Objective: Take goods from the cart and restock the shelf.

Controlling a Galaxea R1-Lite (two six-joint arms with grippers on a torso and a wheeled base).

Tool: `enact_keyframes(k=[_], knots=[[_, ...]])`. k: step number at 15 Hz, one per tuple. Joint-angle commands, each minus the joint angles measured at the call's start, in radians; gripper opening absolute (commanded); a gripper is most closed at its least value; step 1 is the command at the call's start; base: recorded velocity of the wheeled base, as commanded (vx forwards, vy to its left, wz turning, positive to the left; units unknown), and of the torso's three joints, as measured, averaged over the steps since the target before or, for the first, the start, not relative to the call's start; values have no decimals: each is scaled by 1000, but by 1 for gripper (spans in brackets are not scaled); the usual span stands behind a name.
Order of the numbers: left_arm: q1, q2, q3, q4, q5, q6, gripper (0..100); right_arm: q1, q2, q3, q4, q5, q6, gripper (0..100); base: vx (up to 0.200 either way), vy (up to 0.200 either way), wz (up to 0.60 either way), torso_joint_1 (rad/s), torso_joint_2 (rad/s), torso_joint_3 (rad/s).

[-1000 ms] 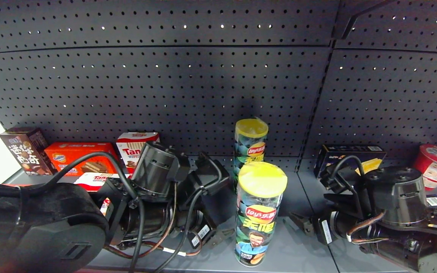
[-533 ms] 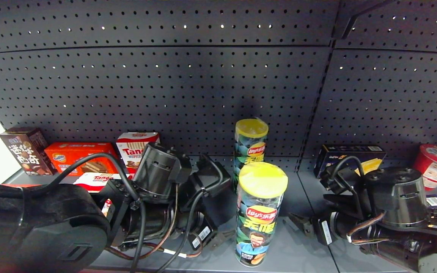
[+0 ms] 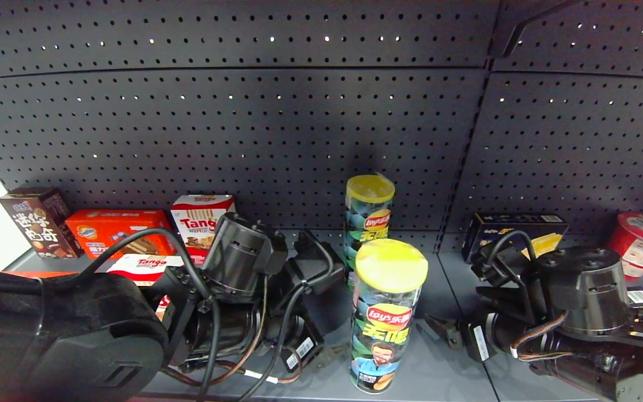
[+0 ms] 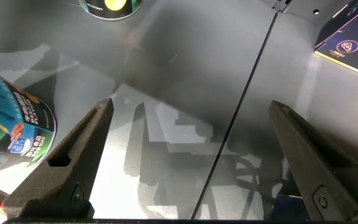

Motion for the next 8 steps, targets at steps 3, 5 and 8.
enact_keyframes(k=[3,5,8], knots=[[22,-38,-7,1,2,-2,100,-1,4,-16,-1,0,0,100,0,0,0,0,0,0],[49,-59,-25,1,2,-2,100,-24,3,-54,-1,0,-2,100,0,0,0,0,0,0],[107,-81,-101,1,2,0,100,-78,-3,-163,-1,-2,-3,100,0,0,0,0,0,0]])
